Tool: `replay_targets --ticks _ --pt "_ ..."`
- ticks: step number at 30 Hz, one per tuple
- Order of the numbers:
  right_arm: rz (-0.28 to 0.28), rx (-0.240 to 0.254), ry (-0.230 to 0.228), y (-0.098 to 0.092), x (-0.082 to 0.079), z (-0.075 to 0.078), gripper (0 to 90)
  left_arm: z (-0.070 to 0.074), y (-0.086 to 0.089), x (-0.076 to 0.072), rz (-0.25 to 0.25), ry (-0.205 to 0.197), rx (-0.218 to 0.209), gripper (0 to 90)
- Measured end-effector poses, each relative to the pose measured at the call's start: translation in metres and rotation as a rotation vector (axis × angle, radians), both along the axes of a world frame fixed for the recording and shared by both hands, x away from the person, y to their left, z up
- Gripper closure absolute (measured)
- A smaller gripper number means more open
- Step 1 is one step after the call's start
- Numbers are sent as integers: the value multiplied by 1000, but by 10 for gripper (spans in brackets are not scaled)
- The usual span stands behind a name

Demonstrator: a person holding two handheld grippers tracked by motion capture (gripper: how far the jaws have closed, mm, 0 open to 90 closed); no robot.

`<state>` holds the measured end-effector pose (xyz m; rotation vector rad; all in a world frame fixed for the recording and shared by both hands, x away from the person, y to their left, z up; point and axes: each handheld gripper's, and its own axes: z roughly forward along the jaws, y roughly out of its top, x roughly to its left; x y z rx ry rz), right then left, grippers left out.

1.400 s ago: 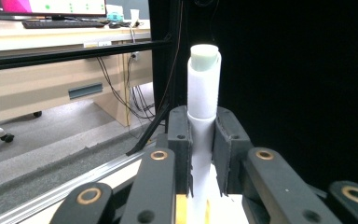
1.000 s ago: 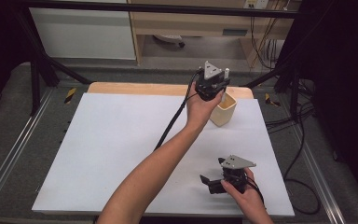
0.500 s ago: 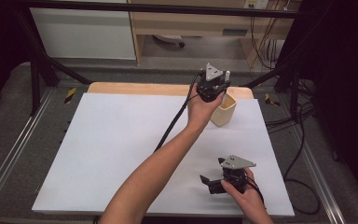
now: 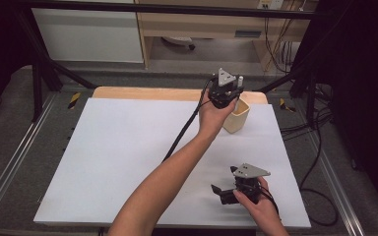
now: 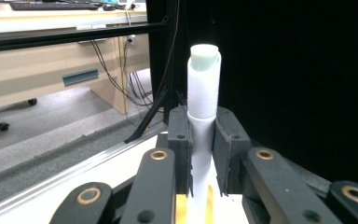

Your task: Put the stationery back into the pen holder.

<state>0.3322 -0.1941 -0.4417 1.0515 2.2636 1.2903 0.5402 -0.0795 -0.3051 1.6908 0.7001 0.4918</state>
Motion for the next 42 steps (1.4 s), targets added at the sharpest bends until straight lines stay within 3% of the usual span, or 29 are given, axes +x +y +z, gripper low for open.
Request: replay_targets --ticks 6,11,23,29,35,42 --pt "-1 2 1 0 0 0 29 -4 -3 1 -3 4 8 786" --pt "1 3 1 0 0 0 29 -8 -5 2 -3 -15 45 785" --pt "-2 3 2 -1 0 0 29 -16 -7 10 24 -9 47 786" --pt "1 -1 4 0 1 0 29 -19 -8 13 14 4 45 774" --pt "1 -1 4 0 1 0 28 -11 -3 2 25 4 81 395" --pt "10 -15 -2 2 1 1 28 -4 16 -27 19 49 150 131"
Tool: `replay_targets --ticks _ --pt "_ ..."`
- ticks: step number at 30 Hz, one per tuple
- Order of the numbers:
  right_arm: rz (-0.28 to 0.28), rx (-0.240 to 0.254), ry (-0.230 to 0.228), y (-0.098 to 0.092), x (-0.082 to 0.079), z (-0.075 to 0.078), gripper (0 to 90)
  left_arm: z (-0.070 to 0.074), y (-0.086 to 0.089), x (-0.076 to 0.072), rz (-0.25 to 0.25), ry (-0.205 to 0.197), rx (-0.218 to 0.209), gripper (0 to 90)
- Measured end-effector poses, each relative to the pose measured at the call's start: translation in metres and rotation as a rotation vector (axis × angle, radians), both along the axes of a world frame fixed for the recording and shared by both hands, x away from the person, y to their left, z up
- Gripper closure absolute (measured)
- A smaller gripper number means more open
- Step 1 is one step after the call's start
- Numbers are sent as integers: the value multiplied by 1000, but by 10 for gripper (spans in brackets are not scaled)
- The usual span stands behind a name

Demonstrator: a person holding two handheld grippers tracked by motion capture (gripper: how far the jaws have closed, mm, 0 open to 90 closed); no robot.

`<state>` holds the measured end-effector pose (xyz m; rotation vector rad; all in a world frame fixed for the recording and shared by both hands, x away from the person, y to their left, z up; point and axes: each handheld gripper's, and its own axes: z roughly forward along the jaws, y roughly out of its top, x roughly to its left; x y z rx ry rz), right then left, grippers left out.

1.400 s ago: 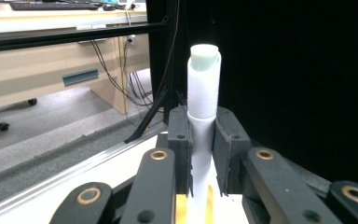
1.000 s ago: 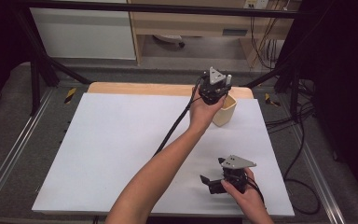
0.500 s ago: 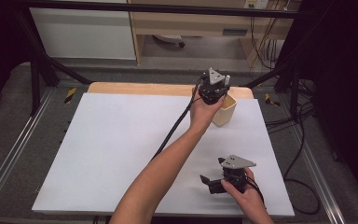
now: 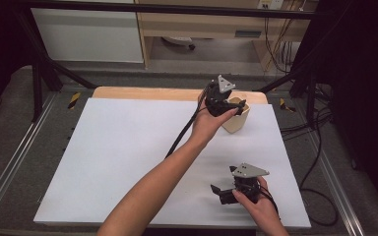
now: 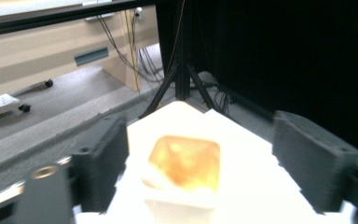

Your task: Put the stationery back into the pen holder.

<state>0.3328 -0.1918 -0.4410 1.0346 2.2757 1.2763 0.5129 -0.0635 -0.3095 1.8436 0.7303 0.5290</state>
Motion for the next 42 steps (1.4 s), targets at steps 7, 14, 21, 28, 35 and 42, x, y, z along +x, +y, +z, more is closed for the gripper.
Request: replay_targets --ticks 7,14,21,28,35,42 --pt "3 -13 -5 1 -1 0 27 -5 26 -24 -9 18 11 85" --pt "6 -20 -5 4 -1 -1 27 -11 49 -37 4 30 8 75" --pt "6 -22 -8 3 -2 -1 26 -12 70 -49 9 31 9 50" --pt "9 -22 -10 3 -3 -1 26 -11 89 -61 1 29 -13 50" --pt "9 -20 -16 2 -3 0 26 -10 107 -73 -2 29 -32 49" --pt "12 -21 -16 2 -4 0 25 -16 126 -81 -4 42 -39 46"
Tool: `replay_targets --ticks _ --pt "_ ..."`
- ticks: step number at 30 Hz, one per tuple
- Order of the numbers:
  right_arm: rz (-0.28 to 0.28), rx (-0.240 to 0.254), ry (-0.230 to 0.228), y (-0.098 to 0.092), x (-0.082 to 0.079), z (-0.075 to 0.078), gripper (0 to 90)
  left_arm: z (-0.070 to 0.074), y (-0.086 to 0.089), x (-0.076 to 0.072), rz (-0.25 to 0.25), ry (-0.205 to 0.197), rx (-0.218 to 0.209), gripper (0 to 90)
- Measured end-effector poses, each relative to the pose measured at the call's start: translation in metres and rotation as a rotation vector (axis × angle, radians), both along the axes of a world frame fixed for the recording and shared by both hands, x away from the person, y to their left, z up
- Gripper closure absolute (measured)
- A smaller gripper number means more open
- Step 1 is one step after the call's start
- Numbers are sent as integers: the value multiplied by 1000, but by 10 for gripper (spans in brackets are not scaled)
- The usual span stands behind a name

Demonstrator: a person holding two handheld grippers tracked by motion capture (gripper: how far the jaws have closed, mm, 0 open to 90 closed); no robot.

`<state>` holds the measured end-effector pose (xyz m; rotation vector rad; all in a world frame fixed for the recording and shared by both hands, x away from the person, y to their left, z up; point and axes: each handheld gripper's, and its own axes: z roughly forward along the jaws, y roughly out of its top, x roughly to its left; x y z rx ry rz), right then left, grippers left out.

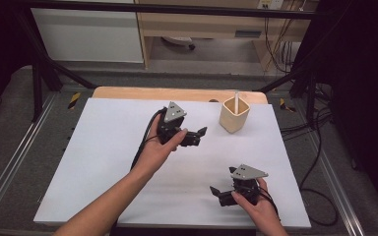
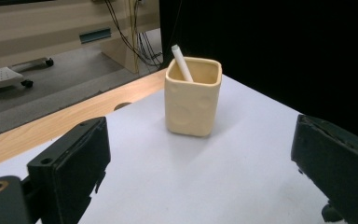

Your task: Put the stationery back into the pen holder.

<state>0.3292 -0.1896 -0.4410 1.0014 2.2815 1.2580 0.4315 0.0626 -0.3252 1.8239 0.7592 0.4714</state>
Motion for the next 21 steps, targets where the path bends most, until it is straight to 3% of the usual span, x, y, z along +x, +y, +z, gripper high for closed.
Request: replay_targets --ticks 10,16,21 --pt "-6 2 4 -1 0 0 25 -17 30 -11 32 31 -23 47" --pt "-3 2 2 -1 -1 0 26 -25 63 -18 88 38 -55 50" --pt "-12 7 3 -5 -1 1 25 -23 92 -23 139 30 -86 51"
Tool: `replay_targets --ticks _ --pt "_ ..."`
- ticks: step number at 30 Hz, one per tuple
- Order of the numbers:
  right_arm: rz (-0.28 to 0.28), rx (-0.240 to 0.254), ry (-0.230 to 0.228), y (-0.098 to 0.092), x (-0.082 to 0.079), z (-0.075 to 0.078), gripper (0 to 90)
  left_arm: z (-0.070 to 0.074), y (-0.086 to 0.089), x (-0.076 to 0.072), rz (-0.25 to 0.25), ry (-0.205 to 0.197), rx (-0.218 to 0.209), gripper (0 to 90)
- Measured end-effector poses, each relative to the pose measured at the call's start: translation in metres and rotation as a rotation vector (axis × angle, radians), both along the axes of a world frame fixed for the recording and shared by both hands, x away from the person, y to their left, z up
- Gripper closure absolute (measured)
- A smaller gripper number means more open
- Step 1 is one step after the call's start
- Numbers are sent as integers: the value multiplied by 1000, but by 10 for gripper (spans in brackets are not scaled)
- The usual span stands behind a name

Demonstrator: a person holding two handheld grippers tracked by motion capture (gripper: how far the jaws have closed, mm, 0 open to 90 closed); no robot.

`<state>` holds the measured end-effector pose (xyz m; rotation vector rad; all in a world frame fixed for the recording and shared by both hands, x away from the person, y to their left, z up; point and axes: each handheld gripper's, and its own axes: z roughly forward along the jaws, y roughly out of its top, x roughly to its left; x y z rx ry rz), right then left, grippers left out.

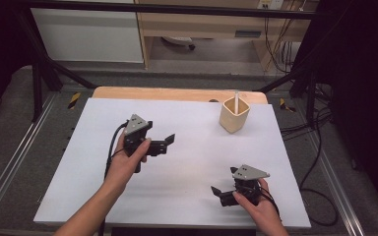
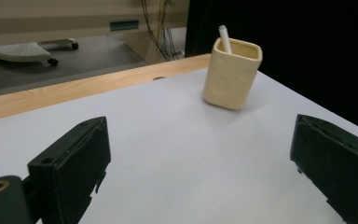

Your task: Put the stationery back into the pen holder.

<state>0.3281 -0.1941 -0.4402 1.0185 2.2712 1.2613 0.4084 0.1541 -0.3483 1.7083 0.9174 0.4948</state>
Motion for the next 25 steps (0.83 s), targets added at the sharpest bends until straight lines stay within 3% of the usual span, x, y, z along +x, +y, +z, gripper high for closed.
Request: replay_targets --ticks 6,13,18,22,25 --pt "-20 8 1 -5 1 0 26 -1 26 -9 39 -4 -9 52" --pt "-28 12 -3 -7 0 1 26 -8 44 -19 53 11 -5 53" --pt "-45 8 -3 -13 2 2 25 -25 54 -33 63 28 19 57" --pt "-92 5 1 -23 5 1 25 -47 60 -50 73 54 33 64" --pt "-142 -46 37 -28 9 -5 26 -60 61 -62 86 63 40 64"
